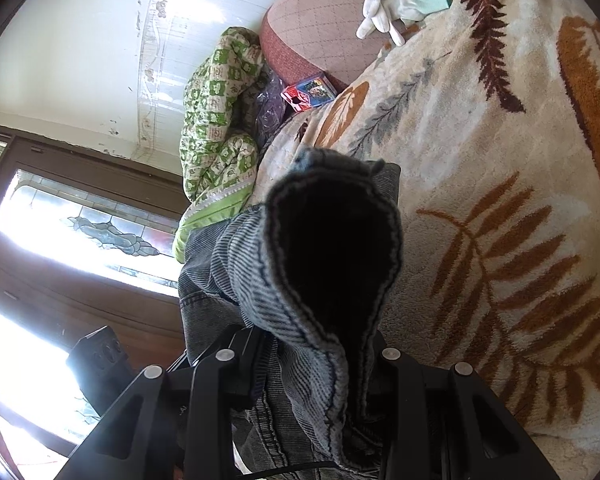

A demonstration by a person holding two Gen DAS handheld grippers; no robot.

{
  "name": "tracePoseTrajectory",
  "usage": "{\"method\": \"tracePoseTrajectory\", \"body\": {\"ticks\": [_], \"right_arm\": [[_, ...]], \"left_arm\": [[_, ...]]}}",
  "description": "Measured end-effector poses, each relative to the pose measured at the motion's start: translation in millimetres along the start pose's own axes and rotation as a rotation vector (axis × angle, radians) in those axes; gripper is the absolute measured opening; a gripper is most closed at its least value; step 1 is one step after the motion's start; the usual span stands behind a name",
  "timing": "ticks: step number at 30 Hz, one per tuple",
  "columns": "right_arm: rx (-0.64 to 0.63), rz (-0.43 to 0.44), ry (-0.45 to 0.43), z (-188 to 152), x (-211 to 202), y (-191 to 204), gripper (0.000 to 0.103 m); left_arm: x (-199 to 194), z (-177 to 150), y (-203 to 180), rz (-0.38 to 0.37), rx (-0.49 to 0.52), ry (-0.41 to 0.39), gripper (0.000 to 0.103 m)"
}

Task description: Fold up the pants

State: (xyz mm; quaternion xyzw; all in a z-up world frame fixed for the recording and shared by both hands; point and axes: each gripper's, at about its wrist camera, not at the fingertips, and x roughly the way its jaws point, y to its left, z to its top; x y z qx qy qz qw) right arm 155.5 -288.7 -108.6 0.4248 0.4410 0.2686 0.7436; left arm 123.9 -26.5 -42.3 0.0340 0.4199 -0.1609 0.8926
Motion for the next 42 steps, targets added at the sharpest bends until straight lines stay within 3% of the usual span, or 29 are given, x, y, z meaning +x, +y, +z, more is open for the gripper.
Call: {"method": "tracePoseTrajectory", "body": {"ticks": [32,37,42], "right_arm": [[0.049,-0.027,0.017,0.1,11.4,-9.9,0.036],[0.07,-0.048,0.018,-0.3,15.2,-16.9,0.038],[0.083,-0.084,0.012,-1.0,19.6,-24.9,0.04]], "left_arm": [[9.9,-2.9,1.5,0.026,0.009,0.025,0.031],[18.3,-5.9,3.4,0.063,0.016,0.043,0.037],[29.3,-10.0,6.4,0.124,0.027,0.062,0.051]]}}
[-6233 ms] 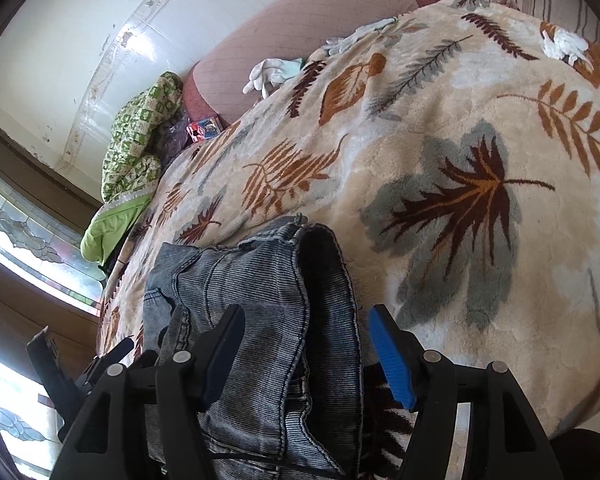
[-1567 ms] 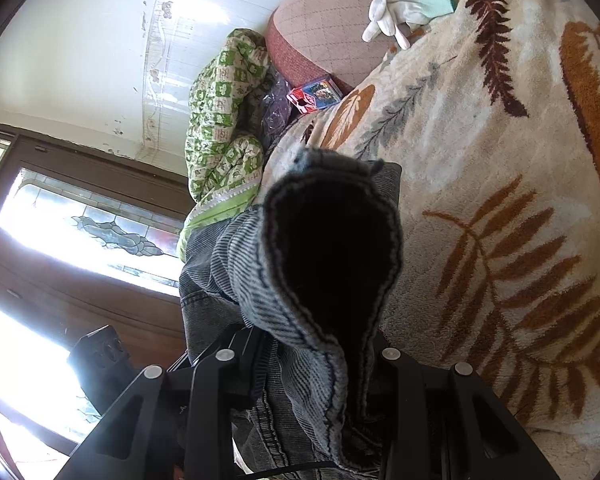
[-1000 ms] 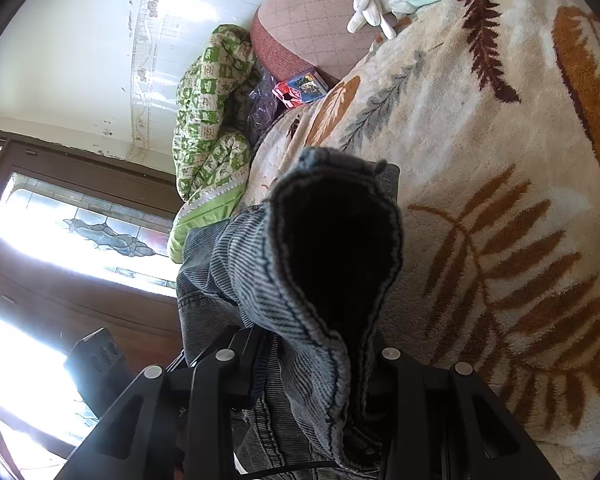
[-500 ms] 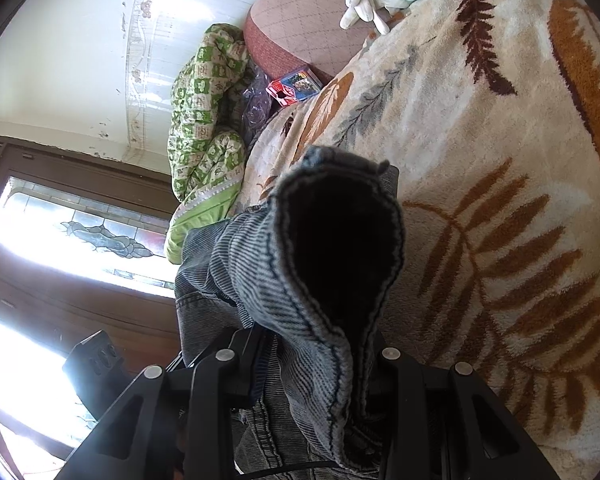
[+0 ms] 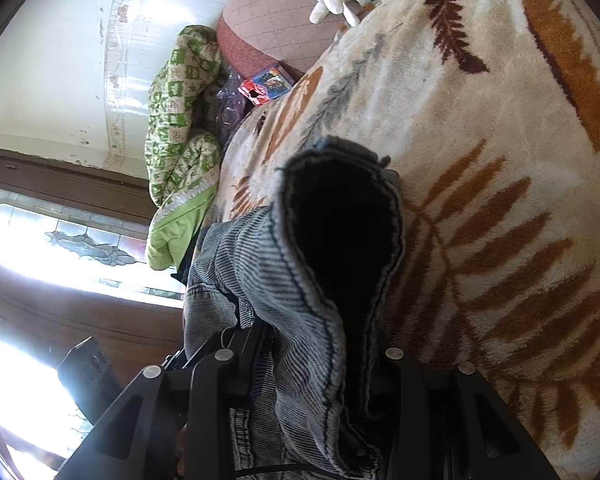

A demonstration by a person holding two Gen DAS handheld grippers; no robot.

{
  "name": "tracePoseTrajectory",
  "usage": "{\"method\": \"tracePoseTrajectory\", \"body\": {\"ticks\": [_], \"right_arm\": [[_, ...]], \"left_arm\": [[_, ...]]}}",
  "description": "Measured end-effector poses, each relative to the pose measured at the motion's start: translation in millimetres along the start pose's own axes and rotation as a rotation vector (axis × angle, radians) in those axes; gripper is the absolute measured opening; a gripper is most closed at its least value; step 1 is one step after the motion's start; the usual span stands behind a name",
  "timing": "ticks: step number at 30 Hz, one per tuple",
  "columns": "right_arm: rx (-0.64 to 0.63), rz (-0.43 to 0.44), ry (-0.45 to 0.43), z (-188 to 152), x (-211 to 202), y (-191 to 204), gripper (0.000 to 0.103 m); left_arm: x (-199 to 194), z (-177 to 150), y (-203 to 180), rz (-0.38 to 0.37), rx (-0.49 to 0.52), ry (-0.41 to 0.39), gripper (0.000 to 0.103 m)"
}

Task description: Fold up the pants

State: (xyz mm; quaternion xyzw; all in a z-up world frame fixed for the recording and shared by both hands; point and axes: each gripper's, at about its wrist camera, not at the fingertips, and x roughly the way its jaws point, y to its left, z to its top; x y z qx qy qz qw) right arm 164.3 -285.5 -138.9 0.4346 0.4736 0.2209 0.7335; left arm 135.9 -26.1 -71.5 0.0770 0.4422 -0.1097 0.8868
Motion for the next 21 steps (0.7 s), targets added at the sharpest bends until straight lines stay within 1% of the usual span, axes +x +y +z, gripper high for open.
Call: {"method": "tracePoseTrajectory", "body": {"ticks": [1,2,3,8,11,14,17,19,21], "right_arm": [[-0.003,-0.011,-0.003,-0.1,0.3,-0.8,0.044],[-0.008,-0.031,-0.009,-0.4,0.1,-1.3,0.054],[-0.012,-0.056,-0.012,-0.9,0.3,-1.6,0.059],[0.007,-0.064,-0.008,-1.0,-1.8,-3.9,0.06],[-0.001,-0.096,-0.01,-1.7,-7.7,0.8,0.062],[-0.035,-0.142,-0.023,-2.6,-17.7,11.3,0.062],[-0.104,-0.221,-0.068,-4.8,-32.8,25.9,0.064],[-0.158,-0.27,-0.112,-7.0,-47.2,36.0,0.064],[-0.203,-0.286,-0.163,-9.7,-61.8,45.9,0.064]], "left_arm": [[0.4,-0.4,-0.3,0.009,0.005,-0.003,0.052],[0.4,-0.8,-1.0,0.014,0.012,-0.006,0.052],[0.1,-1.1,-1.8,0.021,0.019,-0.008,0.053],[-2.5,-1.9,-3.3,0.046,0.04,-0.021,0.054],[-5.4,-1.9,-3.8,0.062,0.048,-0.03,0.055],[-10.1,-1.8,-3.9,0.08,0.052,-0.041,0.055],[-16.9,-0.3,-2.0,0.097,0.05,-0.059,0.055],[-22.8,1.2,0.1,0.106,0.043,-0.074,0.058],[-29.0,2.5,1.5,0.116,0.034,-0.091,0.066]]}}
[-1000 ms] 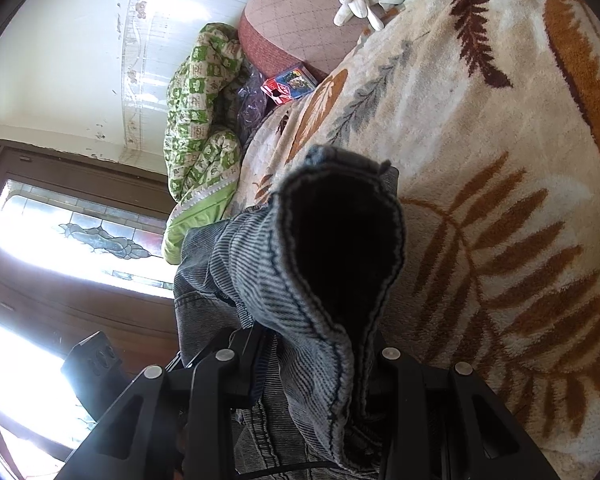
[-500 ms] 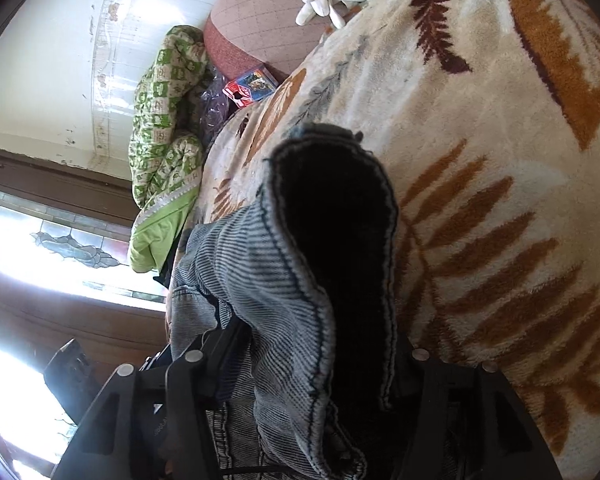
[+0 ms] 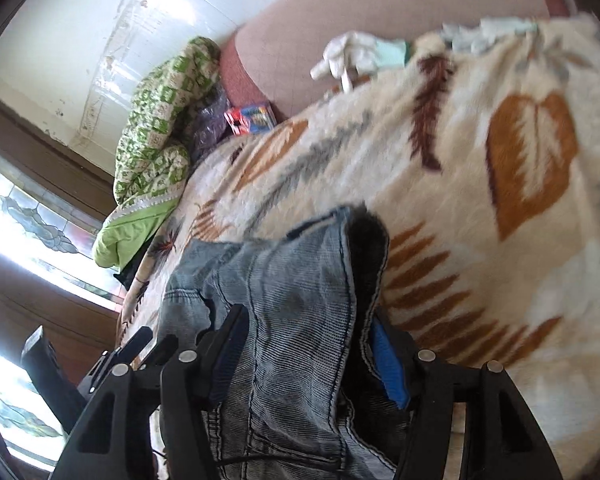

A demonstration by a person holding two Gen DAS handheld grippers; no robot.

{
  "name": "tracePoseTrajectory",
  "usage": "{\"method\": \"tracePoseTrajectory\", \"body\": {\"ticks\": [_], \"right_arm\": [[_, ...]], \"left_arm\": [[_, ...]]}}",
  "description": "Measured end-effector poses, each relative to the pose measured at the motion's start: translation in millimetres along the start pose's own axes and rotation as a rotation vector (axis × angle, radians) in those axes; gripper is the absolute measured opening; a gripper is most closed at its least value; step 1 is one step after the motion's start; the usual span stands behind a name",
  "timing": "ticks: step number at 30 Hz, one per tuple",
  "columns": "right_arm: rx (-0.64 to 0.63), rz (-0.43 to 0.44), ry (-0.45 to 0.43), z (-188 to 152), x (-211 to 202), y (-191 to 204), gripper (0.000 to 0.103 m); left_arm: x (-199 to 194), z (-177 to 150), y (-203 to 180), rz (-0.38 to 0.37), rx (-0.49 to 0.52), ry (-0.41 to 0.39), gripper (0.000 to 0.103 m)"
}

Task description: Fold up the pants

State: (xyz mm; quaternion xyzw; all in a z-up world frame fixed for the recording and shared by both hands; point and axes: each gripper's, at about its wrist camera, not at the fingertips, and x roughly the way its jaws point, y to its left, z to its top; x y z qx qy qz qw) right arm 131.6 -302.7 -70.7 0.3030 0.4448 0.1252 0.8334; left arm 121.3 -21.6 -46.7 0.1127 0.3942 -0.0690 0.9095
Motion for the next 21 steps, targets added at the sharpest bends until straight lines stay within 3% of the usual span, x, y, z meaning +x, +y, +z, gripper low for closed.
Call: {"method": "tracePoseTrajectory", "body": {"ticks": [4,7,12,19,21], "right_arm": [[-0.082,0.05,-0.128,-1.0,-23.8,13.5,0.064],[-0.138,0.111,-0.176,-6.2,-29.9,25.7,0.064],[-0.113,0.147,-0.108,-10.8,-5.4,29.3,0.062],[0.061,0.132,0.019,-10.4,51.5,-13.8,0.063],[0.087,0.155,0.009,-9.7,51.0,-17.8,0.063]], "left_arm": [[-12.1,2.1,0.7,0.02,0.002,-0.032,0.074],[-15.8,1.9,2.2,0.016,0.002,-0.036,0.076],[-3.7,-1.3,0.1,0.034,0.013,0.012,0.076],[21.7,-13.8,-8.8,0.053,0.06,0.095,0.076],[20.0,-13.1,-9.1,0.052,0.062,0.09,0.076]]}}
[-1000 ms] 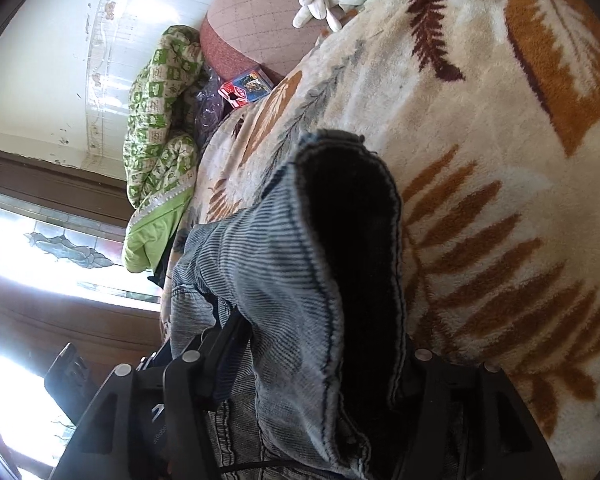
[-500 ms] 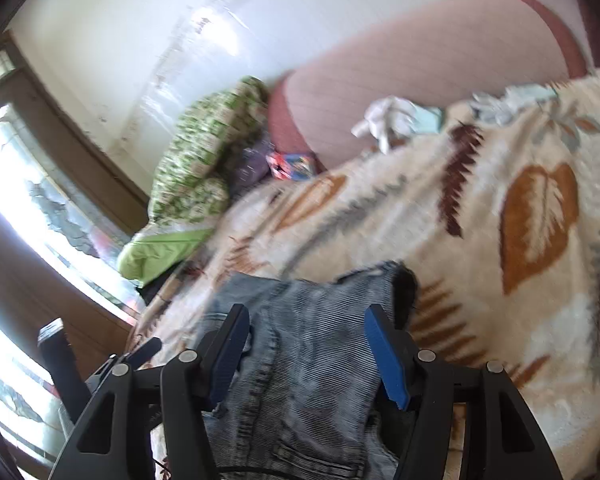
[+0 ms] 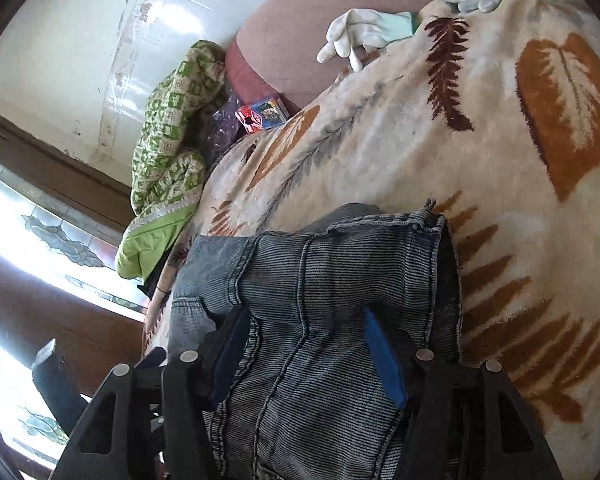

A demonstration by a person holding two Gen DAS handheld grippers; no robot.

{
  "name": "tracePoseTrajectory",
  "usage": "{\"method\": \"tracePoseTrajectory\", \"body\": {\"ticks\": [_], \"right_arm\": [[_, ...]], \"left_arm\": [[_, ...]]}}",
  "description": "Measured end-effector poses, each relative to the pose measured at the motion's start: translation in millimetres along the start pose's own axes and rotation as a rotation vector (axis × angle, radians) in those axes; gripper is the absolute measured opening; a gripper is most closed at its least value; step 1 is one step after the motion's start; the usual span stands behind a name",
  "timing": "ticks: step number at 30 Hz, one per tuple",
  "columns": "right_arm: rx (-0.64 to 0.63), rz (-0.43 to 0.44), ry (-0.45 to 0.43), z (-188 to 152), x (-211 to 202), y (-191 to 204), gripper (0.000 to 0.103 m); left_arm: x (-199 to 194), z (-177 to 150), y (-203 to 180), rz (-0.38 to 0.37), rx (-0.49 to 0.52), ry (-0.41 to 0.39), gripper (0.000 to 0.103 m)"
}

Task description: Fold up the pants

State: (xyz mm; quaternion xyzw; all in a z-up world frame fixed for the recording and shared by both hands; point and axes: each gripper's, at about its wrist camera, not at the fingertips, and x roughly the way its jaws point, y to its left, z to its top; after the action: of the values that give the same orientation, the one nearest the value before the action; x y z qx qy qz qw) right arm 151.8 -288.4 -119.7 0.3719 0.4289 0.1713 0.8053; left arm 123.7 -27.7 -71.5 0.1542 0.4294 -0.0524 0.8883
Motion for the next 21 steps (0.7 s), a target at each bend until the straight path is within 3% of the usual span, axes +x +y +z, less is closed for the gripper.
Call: {"method": "tracePoseTrajectory", "body": {"ticks": [12,19,21], "right_arm": [[-0.11,-0.068,0.021,-20.2,-41.0,35.1,0.063],[-0.02,-0.044,0.041,-58.7,-59.1,19.9,0.063],[0.023,-0.049,0.062,-69.0,-57.8,9.0,0.064]], "left_arm": [[-22.5,7.5,7.2,-0.062,-0.094,-0.033,0.076],[-27.8,-12.5,-15.2,-0.053,-0.011,0.002,0.076],[-23.9,-20.7,-20.5,-0.02,0.019,0.004,0.077]]}}
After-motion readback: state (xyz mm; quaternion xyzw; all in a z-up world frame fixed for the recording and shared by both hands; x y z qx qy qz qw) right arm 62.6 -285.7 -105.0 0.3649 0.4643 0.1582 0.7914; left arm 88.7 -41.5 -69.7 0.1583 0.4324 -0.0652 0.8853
